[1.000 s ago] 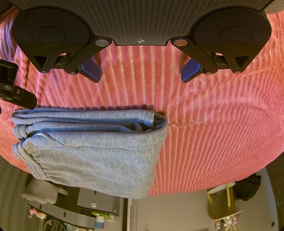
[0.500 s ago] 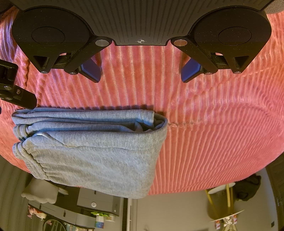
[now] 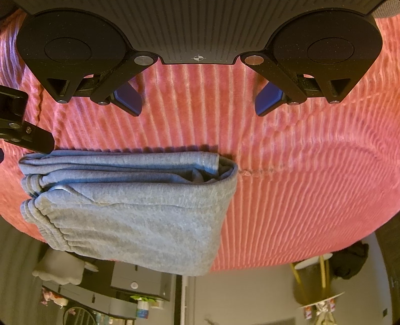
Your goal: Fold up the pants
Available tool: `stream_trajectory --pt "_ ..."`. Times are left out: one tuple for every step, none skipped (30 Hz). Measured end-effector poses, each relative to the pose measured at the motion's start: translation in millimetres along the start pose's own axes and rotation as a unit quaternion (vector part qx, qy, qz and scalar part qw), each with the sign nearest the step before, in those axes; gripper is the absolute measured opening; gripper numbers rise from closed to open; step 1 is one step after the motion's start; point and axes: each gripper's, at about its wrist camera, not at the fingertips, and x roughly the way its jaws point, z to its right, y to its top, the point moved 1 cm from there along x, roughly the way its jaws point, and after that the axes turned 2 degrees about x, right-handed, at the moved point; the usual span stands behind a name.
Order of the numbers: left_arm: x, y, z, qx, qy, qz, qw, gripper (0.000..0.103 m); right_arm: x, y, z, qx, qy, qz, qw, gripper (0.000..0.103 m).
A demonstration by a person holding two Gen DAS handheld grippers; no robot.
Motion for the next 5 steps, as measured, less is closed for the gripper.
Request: stream_trajectory --pt "-0.4 0.0 0.3 0.001 0.001 0.002 1.0 0.1 0.1 0.0 0.0 0.0 0.0 0.0 1.0 0.099" --pt "-0.5 0.0 0.7 0.002 0.002 0.003 1.0 0.1 -0.5 0.2 -0.4 0.0 0.0 0.0 1.0 0.099" --pt "-0.4 -0.1 0.4 0.003 0.001 0.003 1.0 0.1 -0.5 0.3 -0.8 0.001 -0.001 0.0 1.0 0.099" --pt "-0.3 0.1 0.3 0.003 0.001 0.003 1.0 0.1 -0.4 0.2 -0.3 0.0 0.0 0.0 1.0 0.099" --pt "-0.1 0.4 0.3 0.003 0.0 0.002 1.0 0.1 -0.5 0.2 -0.4 0.0 0.0 0.0 1.0 0.099"
